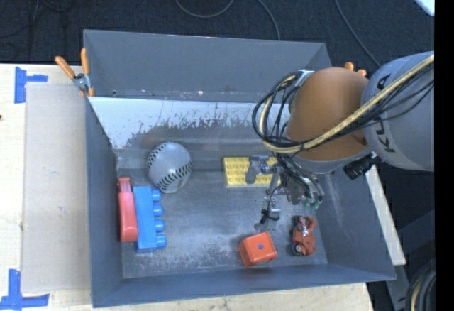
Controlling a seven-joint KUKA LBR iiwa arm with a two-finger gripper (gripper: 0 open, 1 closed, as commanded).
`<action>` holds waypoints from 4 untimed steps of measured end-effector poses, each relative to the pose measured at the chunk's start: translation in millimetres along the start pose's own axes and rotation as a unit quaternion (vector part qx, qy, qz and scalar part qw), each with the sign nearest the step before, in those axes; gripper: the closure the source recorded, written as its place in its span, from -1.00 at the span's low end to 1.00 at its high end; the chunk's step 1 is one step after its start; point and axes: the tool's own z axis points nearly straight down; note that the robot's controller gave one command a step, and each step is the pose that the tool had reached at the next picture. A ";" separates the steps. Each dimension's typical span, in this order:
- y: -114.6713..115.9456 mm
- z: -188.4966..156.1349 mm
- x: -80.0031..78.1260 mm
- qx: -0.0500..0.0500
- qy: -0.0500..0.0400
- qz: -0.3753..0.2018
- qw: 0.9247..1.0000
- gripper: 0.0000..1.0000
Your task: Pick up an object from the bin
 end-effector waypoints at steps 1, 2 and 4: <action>-3.7 23.1 3.6 0.000 -0.003 -0.035 0.999 -1.00; -9.4 61.3 18.0 0.000 0.000 -0.128 0.992 -1.00; -24.8 88.9 35.5 -0.003 -0.010 -0.060 0.998 1.00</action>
Offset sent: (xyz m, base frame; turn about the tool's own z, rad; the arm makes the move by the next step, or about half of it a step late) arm -0.0356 -0.0177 -0.1038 -0.4624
